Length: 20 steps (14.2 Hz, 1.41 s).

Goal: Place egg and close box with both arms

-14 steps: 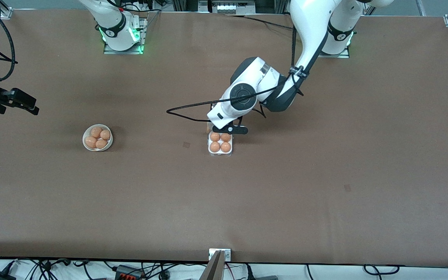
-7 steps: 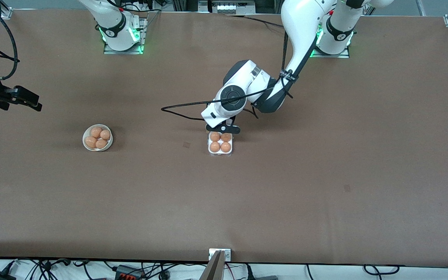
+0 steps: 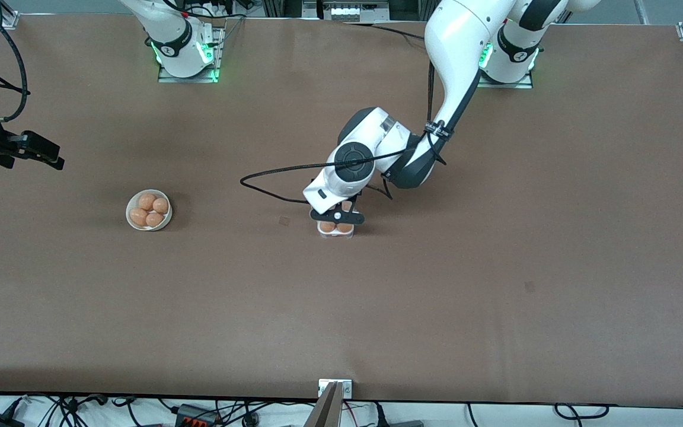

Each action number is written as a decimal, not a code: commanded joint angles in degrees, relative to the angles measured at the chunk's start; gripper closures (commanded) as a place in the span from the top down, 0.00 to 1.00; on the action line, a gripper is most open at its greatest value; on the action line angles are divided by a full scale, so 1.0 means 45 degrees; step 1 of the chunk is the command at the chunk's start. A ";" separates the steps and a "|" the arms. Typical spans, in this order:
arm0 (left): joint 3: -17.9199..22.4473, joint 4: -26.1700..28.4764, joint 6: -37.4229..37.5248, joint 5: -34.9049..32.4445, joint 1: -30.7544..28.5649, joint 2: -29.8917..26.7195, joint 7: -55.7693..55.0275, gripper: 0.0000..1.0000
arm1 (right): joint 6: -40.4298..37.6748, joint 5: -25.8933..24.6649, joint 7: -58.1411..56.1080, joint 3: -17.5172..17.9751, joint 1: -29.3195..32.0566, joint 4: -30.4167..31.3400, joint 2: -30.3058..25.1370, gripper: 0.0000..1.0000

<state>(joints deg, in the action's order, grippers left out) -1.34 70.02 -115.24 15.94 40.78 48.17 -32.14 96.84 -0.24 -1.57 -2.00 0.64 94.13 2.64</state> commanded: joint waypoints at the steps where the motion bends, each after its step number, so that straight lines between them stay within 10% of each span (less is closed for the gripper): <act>1: 0.0355 -0.0678 -0.0424 -0.0164 0.0001 0.0389 0.0170 0.01 | 0.0101 -0.0122 -0.0159 0.0073 0.0033 0.0040 -0.0098 1.00; 20: 0.0317 0.0845 0.6835 -0.2078 -0.5641 -0.5467 0.6166 0.06 | -0.0077 -0.0102 0.0017 0.0034 -0.0064 0.0838 -0.0722 1.00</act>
<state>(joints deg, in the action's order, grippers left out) 0.93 70.79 -86.85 6.84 16.38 28.56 -5.33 95.67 -0.24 -1.58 -2.06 0.18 94.61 1.82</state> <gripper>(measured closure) 0.943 0.000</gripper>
